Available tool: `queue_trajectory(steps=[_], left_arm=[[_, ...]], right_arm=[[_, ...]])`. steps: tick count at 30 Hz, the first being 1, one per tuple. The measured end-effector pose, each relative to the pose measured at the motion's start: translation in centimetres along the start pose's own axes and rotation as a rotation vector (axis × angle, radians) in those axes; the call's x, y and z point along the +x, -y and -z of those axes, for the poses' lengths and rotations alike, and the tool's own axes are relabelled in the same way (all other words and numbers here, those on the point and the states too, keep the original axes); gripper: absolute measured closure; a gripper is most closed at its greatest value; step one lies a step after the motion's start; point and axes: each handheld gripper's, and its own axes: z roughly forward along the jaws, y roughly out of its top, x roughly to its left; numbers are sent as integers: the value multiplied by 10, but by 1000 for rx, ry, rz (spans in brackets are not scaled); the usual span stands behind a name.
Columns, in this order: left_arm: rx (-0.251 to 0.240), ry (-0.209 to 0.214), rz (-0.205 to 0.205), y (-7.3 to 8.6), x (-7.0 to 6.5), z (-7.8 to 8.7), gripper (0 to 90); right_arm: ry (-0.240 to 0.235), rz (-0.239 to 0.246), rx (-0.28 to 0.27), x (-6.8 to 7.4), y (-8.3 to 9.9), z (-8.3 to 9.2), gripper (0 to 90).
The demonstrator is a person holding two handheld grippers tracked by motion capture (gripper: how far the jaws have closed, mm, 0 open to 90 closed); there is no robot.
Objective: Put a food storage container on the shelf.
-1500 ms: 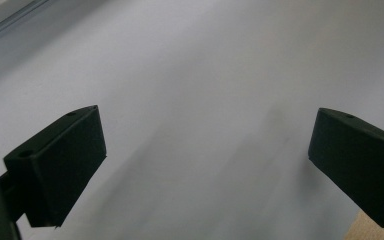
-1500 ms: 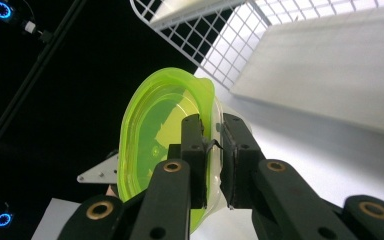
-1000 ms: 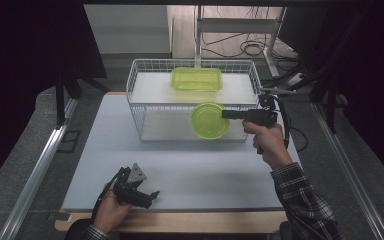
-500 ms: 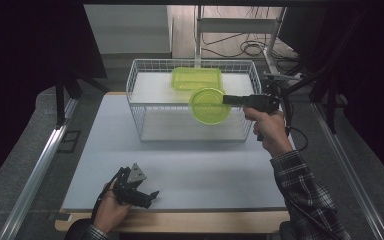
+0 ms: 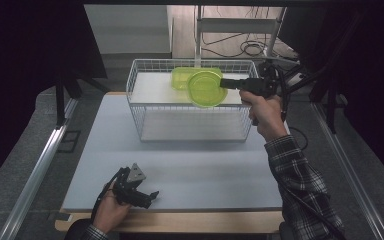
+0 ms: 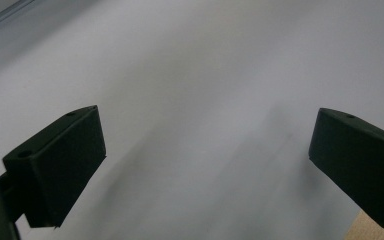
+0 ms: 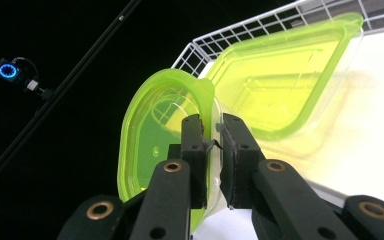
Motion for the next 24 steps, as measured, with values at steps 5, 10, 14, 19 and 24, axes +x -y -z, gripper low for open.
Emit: queue_trajectory(steps=[5,10,14,19,24], left_arm=[[-1,0,1,0,0,0,15],[0,2,3,0,0,0,15],[-1,1,6,1,1,1,15],[0,2,5,1,1,1,15],[1,2,5,1,1,1,15]], right_arm=[[4,-3,-17,4,-8,-3,811],[18,7,-39,8,-17,-7,811],[41,6,-46,11,-25,-12,811],[61,7,-63,12,-33,-20,811],[90,14,-71,13,-38,-30,811]])
